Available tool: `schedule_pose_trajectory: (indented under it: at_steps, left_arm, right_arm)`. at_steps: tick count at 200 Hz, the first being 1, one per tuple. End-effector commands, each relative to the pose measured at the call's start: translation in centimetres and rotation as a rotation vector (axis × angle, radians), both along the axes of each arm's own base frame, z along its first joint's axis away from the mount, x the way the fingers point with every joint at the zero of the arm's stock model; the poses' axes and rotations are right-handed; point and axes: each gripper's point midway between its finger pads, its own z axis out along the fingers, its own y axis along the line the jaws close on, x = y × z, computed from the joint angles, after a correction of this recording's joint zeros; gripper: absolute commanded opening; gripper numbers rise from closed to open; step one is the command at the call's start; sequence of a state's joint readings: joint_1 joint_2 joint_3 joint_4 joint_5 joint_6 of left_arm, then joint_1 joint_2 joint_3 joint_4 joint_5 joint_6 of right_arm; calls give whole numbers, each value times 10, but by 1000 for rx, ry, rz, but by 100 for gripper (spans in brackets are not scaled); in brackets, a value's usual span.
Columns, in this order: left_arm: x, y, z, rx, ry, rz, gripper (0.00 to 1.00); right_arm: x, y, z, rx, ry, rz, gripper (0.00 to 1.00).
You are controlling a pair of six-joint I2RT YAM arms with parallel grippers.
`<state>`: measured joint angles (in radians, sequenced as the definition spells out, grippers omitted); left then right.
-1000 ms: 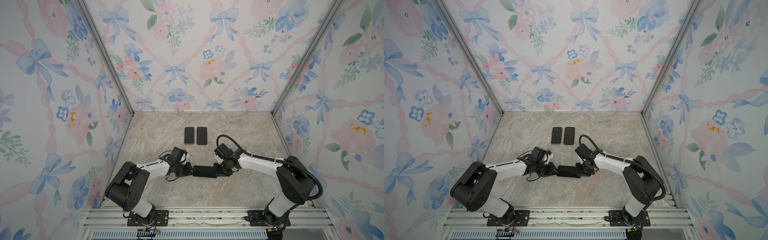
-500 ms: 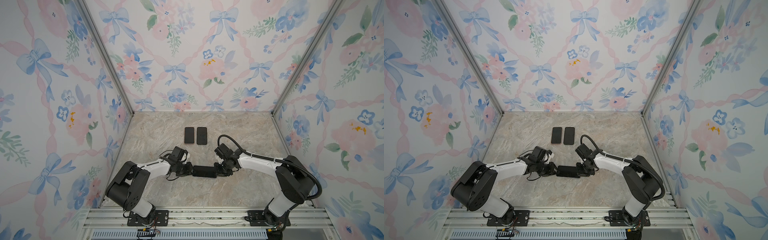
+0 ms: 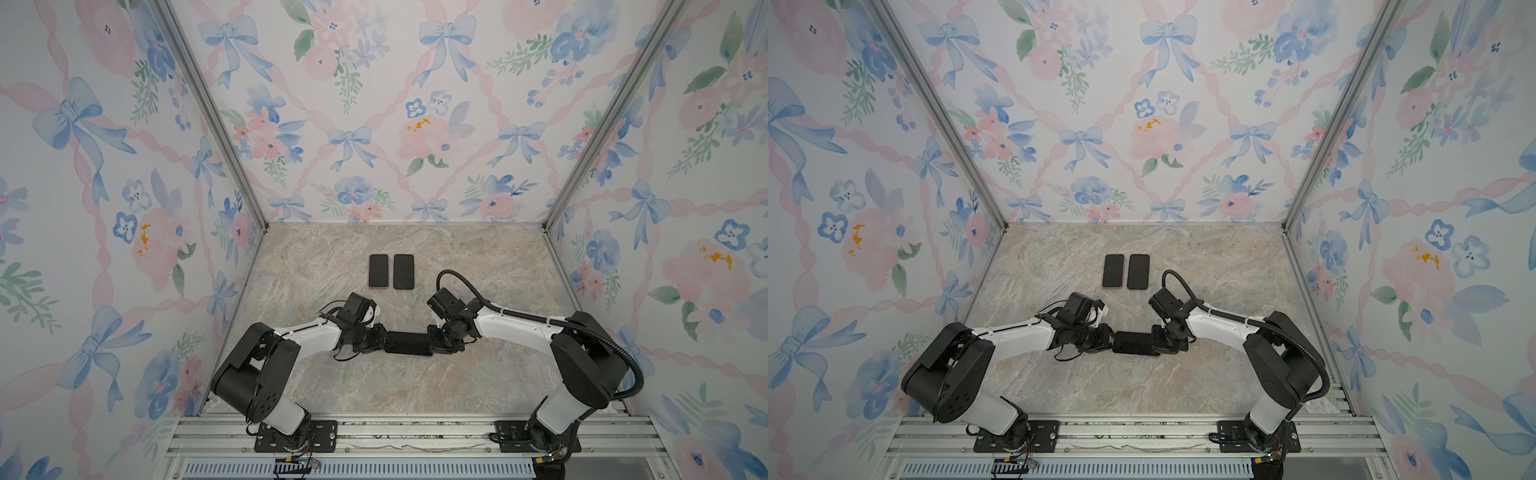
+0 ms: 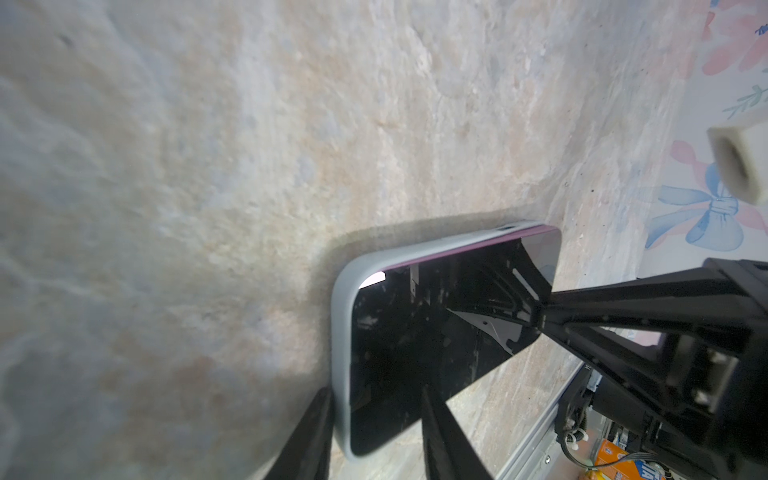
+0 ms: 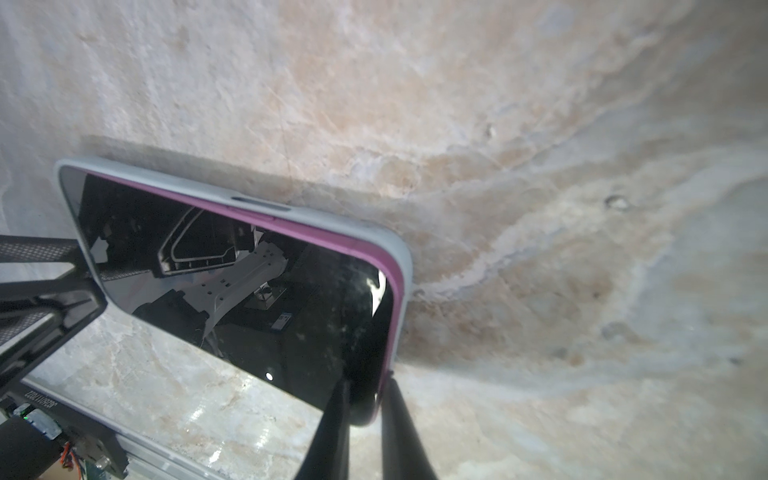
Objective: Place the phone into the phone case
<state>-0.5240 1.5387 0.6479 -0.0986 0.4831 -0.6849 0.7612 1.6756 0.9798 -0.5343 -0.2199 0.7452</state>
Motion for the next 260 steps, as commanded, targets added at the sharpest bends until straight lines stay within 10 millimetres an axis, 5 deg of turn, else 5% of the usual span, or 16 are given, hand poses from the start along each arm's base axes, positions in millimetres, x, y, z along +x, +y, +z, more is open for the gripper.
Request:
schedule_pose_trajectory:
  at_steps: [1, 58, 121, 196, 260]
  left_arm:
    - [-17, -11, -9, -28, 35, -53, 37]
    - [-19, 32, -19, 57, 57, 69, 43]
    - [-32, 30, -6, 22, 51, 107, 56]
    - [-56, 2, 14, -45, 23, 62, 71]
    - [-68, -16, -5, -64, 66, 20, 71]
  right_arm:
    - [-18, 50, -6, 142, 19, 123, 15]
    - [5, -13, 45, -31, -152, 170, 32]
    - [22, 3, 61, 44, -249, 306, 53]
    - [50, 17, 46, 135, -248, 349, 63]
    - [52, 13, 28, 160, -202, 364, 72]
